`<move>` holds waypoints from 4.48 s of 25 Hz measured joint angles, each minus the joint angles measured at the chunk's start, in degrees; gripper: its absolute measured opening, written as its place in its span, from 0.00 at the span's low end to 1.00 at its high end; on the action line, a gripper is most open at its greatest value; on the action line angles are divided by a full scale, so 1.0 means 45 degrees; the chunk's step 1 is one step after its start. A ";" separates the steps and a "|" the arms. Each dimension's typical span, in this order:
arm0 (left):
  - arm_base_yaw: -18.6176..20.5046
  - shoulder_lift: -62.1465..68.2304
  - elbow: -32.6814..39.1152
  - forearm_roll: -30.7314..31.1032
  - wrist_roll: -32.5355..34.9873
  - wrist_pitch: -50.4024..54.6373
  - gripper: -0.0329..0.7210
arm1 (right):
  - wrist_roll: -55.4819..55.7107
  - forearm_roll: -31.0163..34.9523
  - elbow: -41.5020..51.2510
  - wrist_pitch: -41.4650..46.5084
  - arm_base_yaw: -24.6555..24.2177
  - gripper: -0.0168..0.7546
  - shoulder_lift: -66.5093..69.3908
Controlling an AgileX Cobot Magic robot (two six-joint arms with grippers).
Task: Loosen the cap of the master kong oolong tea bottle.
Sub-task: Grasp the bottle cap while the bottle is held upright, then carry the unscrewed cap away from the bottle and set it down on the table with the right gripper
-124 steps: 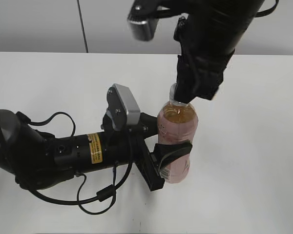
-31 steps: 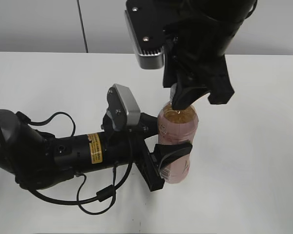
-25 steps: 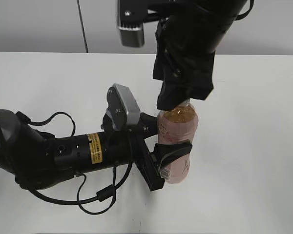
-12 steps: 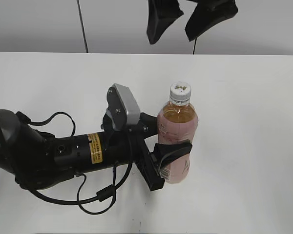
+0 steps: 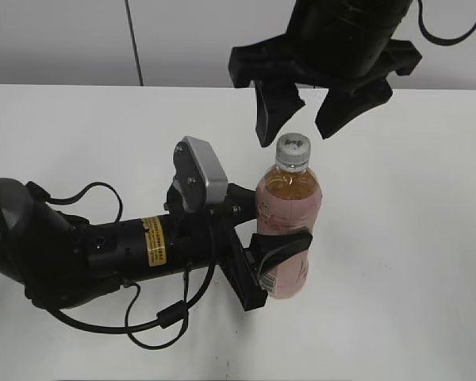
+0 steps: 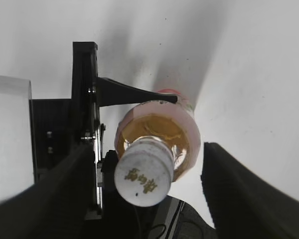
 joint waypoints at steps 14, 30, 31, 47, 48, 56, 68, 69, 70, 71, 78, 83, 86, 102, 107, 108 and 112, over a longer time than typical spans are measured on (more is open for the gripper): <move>0.0000 0.0000 0.0000 -0.0015 0.0000 0.0000 0.55 | 0.0024 0.0335 0.0062 0.0015 0.0000 0.57 0.0038; 0.0000 0.0000 0.0000 -0.0015 0.0000 0.0000 0.55 | 0.0024 0.0634 0.0545 0.0029 0.0000 0.55 0.0050; 0.0000 0.0000 0.0000 -0.0015 0.0000 0.0000 0.55 | 0.0024 0.0634 0.0545 0.0029 0.0000 0.54 0.0050; 0.0000 0.0000 0.0000 -0.0049 -0.0002 0.0013 0.55 | -0.9619 0.0152 0.0545 0.0038 0.0000 0.38 0.0050; 0.0000 0.0000 0.0000 -0.0053 -0.0013 0.0013 0.55 | -1.0855 0.0140 0.0545 0.0038 0.0000 0.38 0.0050; 0.0000 0.0000 0.0000 -0.0064 -0.0013 0.0024 0.55 | -1.7067 0.0039 0.0545 0.0024 0.0000 0.38 0.0027; 0.0000 0.0000 0.0000 -0.0064 -0.0038 0.0011 0.55 | -1.4116 0.0842 -0.1587 0.0069 -0.0042 0.38 -0.0602; 0.0000 0.0000 0.0000 -0.0064 -0.0038 0.0011 0.55 | -1.2831 0.0420 -0.1630 0.0069 -0.0123 0.38 -0.0681; 0.0000 0.0000 0.0000 -0.0064 -0.0038 0.0035 0.55 | -1.1231 0.0016 -0.1630 0.0069 -0.0289 0.38 -0.0727; 0.0000 0.0000 0.0000 -0.0064 -0.0038 0.0032 0.55 | -0.9943 -0.0518 -0.1630 0.0069 -0.0534 0.38 -0.0727; 0.0000 0.0000 0.0000 -0.0064 -0.0038 0.0032 0.55 | -0.3609 -0.1940 -0.0137 0.0026 -0.4113 0.38 -0.1001; 0.0000 0.0000 0.0000 -0.0052 0.0002 0.0018 0.55 | -0.3317 -0.1092 0.4703 -0.1754 -0.4579 0.38 -0.1065; 0.0000 0.0000 0.0000 -0.0038 0.0002 0.0018 0.55 | -0.3135 -0.0650 0.7609 -0.4238 -0.4579 0.38 -0.0654; 0.0000 0.0000 0.0000 -0.0027 0.0002 0.0018 0.55 | -0.3576 0.0130 0.9059 -0.7018 -0.4579 0.55 0.1479; 0.0000 0.0000 0.0000 0.0016 0.0002 0.0018 0.55 | -0.3921 0.0602 0.9059 -0.7028 -0.4579 0.70 0.1479; 0.0000 0.0000 0.0000 0.0100 0.0014 0.0018 0.55 | -0.3932 0.0631 0.9059 -0.7028 -0.4579 0.70 0.1479; 0.0011 0.0000 0.0000 0.0432 0.0040 -0.0018 0.56 | -0.3956 0.0706 0.9059 -0.7028 -0.4579 0.71 0.1479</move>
